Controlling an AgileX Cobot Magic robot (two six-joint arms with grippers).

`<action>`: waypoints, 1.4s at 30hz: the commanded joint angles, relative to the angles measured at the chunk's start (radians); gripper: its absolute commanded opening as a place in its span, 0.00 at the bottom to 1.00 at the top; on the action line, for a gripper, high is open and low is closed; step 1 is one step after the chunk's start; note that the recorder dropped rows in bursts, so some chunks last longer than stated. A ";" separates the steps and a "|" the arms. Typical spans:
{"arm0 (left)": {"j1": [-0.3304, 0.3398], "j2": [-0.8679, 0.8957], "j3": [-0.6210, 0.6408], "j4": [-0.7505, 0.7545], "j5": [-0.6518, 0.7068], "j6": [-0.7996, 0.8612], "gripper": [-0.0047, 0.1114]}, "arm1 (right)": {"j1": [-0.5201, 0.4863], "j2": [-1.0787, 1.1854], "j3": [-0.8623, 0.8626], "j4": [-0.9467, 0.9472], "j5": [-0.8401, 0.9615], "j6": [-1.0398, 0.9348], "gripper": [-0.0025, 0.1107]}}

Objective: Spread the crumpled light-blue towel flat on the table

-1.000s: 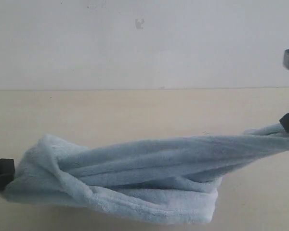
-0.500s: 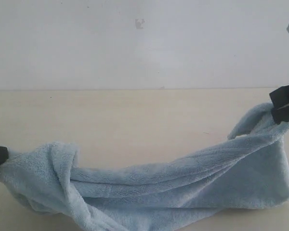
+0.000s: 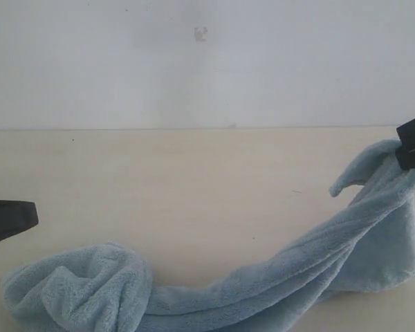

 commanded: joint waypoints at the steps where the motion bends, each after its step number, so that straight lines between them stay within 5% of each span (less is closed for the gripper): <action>1: 0.001 -0.041 0.002 -0.121 0.091 0.122 0.67 | -0.003 -0.047 0.050 0.018 -0.054 -0.010 0.02; 17: -0.013 0.138 0.004 -0.241 0.228 0.283 0.67 | -0.003 -0.076 0.120 0.051 -0.081 -0.014 0.02; 30: -0.280 0.490 -0.118 -0.242 0.040 0.359 0.67 | -0.003 -0.124 0.120 0.049 -0.083 -0.014 0.02; 36: -0.362 0.628 -0.212 -0.053 -0.096 0.262 0.67 | -0.003 -0.124 0.120 0.049 -0.067 -0.021 0.02; 42: -0.373 0.705 -0.240 0.252 -0.098 0.020 0.67 | -0.003 -0.124 0.120 0.049 -0.069 -0.039 0.02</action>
